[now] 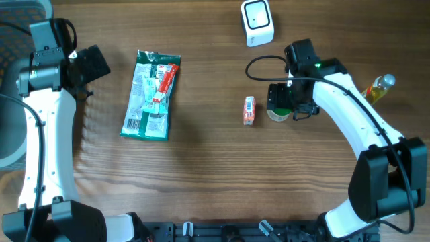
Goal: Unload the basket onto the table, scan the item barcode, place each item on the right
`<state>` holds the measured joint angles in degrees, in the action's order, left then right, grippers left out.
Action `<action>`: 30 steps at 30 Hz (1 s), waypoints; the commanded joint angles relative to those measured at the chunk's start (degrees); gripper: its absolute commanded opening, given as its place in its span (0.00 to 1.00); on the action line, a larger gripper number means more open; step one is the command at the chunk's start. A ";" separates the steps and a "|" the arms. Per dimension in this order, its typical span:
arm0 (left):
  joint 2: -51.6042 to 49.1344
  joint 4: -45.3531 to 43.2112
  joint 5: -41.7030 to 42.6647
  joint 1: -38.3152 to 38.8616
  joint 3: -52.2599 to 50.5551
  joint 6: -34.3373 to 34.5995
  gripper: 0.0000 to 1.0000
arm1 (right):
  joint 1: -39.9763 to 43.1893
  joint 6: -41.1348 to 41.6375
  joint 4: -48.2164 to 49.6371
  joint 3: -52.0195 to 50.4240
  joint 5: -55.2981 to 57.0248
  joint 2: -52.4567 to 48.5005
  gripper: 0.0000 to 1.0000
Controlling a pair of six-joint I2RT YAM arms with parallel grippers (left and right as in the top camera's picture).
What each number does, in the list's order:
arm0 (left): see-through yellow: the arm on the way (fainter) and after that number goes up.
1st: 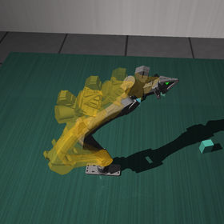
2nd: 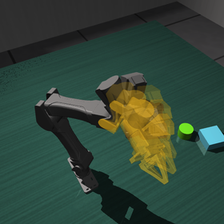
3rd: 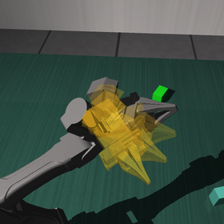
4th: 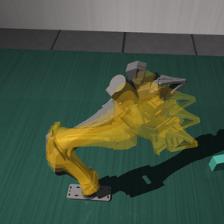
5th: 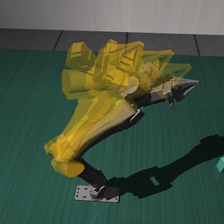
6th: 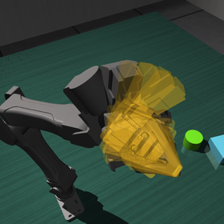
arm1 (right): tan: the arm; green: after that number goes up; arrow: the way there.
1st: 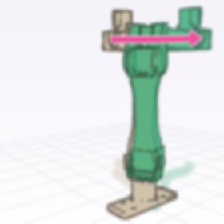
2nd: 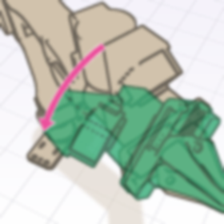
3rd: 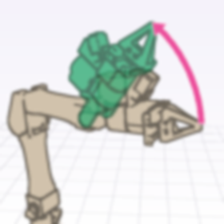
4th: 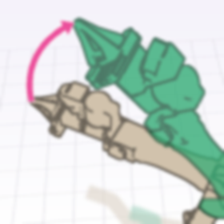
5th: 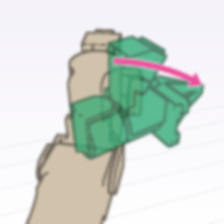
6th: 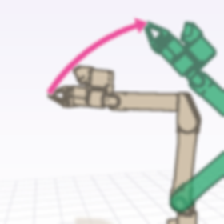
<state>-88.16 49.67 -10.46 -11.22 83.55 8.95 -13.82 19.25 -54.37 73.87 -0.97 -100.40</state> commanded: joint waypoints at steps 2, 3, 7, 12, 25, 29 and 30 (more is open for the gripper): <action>0.72 -0.15 -0.50 -0.52 0.72 0.52 1.00 | -0.20 1.70 2.75 -1.95 0.94 -0.66 0.81; 0.72 -0.15 -0.50 -0.52 0.72 0.52 1.00 | -0.20 1.68 2.84 -1.95 0.96 -0.66 0.79; 0.72 -0.15 -0.50 -0.52 0.72 0.52 1.00 | -0.20 -1.29 2.89 -1.95 0.92 -0.66 0.71; 0.72 -0.15 -0.52 -0.52 0.72 0.52 1.00 | -0.20 -20.76 2.80 -1.95 0.98 -0.66 0.77; 0.72 -0.15 -0.50 -0.52 0.72 0.52 1.00 | -0.20 -14.10 4.68 -2.14 1.01 -4.87 0.94; 0.72 -0.15 -0.50 -0.52 0.72 0.52 1.00 | -0.17 -14.10 7.10 -2.14 1.16 -8.04 1.00; 0.72 -0.15 -0.50 -0.52 0.72 0.52 1.00 | -0.17 -14.16 7.89 -2.14 1.16 -8.04 0.99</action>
<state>-88.16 49.67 -10.46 -11.22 83.55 8.95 -13.82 4.67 -48.31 72.12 -0.78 -107.37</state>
